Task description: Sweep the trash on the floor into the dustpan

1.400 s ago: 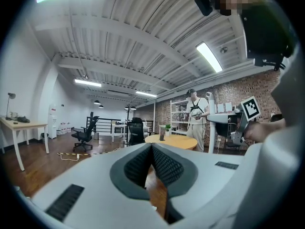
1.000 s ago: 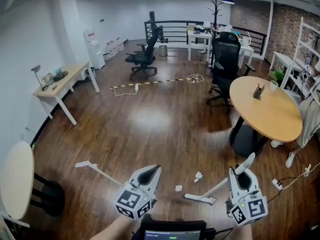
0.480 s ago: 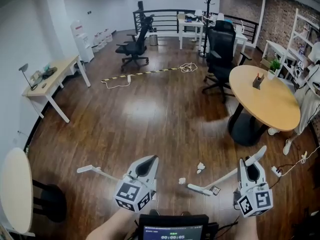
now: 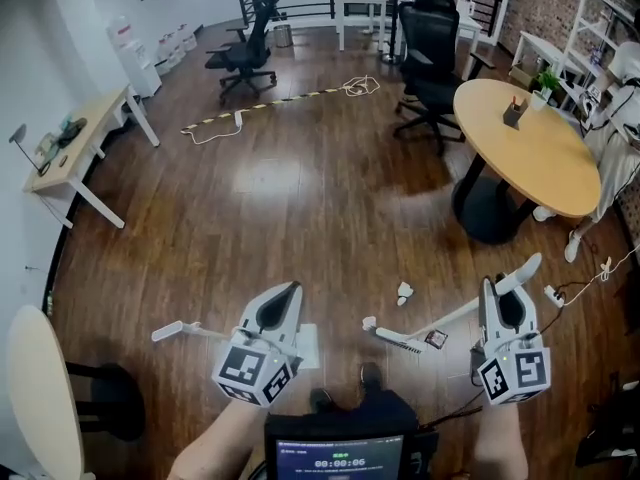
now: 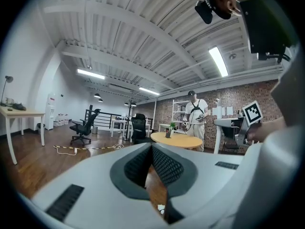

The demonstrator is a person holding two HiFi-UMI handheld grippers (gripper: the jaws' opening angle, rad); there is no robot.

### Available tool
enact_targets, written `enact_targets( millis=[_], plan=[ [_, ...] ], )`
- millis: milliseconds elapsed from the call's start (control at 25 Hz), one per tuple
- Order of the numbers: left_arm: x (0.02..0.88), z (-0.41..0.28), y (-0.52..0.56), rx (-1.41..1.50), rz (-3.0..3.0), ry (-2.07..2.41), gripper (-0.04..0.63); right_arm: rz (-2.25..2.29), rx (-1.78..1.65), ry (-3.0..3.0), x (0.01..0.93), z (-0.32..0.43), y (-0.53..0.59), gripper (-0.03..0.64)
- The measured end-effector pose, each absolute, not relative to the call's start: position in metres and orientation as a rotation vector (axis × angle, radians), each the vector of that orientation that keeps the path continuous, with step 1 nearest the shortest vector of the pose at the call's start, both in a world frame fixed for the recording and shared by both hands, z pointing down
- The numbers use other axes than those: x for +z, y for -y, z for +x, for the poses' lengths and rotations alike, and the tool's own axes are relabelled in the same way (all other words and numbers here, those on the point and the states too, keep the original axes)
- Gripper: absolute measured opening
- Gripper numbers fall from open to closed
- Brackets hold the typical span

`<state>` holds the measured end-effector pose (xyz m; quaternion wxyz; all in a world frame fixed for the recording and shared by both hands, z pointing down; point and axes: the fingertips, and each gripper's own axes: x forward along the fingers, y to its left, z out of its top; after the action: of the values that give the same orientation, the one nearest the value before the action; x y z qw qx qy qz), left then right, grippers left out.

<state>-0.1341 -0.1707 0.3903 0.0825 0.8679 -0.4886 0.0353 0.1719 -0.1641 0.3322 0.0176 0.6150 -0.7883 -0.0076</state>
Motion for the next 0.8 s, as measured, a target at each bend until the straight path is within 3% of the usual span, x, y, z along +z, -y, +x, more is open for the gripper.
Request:
enact_targets(
  millis=[800],
  plan=[
    [0.495, -0.067, 0.276, 0.300, 2.472, 1.587, 0.002, 2.007, 0.234, 2.138, 0.556, 0.267, 0.304, 0.115]
  ],
)
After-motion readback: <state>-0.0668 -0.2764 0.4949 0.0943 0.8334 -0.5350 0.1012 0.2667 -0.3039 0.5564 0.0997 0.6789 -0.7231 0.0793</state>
